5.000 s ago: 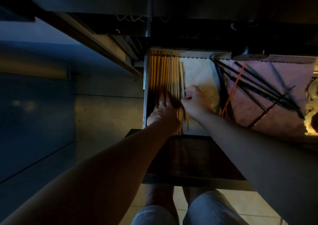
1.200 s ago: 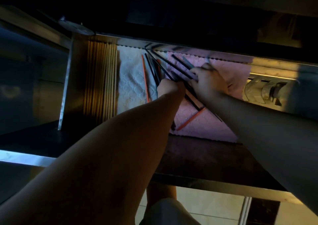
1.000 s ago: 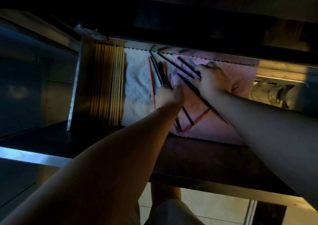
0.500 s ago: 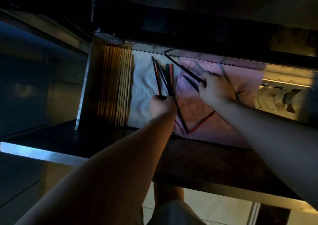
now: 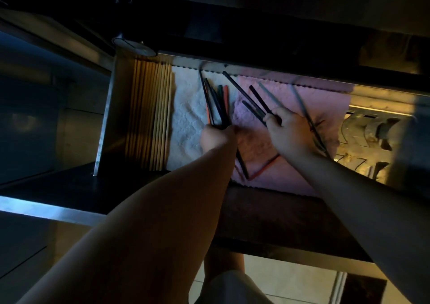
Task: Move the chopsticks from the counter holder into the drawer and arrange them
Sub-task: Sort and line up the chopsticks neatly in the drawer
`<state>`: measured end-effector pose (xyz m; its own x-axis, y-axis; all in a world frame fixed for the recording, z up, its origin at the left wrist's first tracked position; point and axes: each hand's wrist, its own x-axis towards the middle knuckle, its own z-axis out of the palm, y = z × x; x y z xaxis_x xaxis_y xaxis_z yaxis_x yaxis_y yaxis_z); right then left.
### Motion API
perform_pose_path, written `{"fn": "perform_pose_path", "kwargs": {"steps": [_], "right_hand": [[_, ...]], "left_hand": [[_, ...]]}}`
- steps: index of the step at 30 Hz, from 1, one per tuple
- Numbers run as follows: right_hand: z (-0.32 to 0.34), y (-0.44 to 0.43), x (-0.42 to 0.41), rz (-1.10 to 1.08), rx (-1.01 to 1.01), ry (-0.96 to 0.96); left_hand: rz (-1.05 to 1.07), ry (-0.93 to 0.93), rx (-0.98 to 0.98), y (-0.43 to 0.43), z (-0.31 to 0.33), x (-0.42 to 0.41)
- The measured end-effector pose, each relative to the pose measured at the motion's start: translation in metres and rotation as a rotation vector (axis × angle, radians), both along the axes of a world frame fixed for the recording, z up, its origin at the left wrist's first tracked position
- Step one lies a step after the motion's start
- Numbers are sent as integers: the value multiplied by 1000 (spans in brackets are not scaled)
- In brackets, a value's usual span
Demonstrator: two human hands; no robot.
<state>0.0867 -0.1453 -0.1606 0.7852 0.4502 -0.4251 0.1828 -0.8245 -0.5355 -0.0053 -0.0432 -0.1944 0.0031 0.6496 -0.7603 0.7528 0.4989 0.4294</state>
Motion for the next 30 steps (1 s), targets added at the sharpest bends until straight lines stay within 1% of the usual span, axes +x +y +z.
{"fn": "perform_pose_path", "kwargs": {"steps": [2, 5, 10, 21, 25, 30], "right_hand": [[0, 0, -3, -25, 26, 16], [-1, -2, -7, -47, 56, 65], [-2, -2, -13, -64, 40, 87], [-12, -2, -16, -74, 26, 102], [-14, -1, -17, -76, 62, 137], [-10, 4, -18, -70, 123, 210]], "left_hand": [[-6, 16, 8, 1, 0, -1], [24, -27, -35, 3, 1, -3], [-19, 6, -1, 8, 3, -5], [-53, -55, -65, 15, 3, -13], [-26, -67, -107, 21, 10, -19], [-67, -84, -120, 28, 19, -29]]}}
